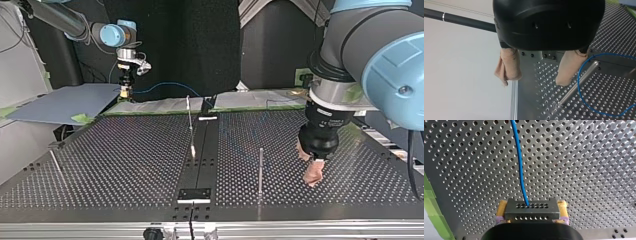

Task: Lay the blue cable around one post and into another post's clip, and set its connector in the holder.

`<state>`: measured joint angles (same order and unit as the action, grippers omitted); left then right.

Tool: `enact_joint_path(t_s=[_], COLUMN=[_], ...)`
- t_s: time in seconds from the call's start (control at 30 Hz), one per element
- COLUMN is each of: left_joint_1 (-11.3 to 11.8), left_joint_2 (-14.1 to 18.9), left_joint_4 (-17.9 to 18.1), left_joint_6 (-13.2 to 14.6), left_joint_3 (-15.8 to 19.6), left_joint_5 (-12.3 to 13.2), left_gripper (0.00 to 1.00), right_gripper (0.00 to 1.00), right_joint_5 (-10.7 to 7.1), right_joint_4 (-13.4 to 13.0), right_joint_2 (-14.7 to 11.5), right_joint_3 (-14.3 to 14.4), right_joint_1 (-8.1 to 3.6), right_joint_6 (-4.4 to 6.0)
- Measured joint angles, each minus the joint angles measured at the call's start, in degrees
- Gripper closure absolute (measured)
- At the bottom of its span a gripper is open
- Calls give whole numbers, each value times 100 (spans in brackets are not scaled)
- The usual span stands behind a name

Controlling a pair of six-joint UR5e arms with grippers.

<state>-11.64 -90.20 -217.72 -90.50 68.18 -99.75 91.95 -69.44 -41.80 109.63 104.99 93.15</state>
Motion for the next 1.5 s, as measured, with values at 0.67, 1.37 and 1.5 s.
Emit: enact_joint_path(t_s=[0.67, 1.37, 1.5], left_joint_1=[-313, -1295, -1506], left_joint_2=[360, -66, -278], left_joint_4=[540, 1559, 1771], left_joint_6=[-203, -1193, -1405], left_joint_3=[487, 1508, 1719], left_joint_5=[183, -594, -797], left_gripper=[0, 0, 0], right_gripper=[100, 100, 100], right_joint_5=[47, 61, 57], right_joint_4=[49, 128, 133], right_joint_2=[0, 0, 0], right_joint_3=[2, 2, 2], right_joint_1=[0, 21, 32], right_joint_6=[-46, -55, -57])
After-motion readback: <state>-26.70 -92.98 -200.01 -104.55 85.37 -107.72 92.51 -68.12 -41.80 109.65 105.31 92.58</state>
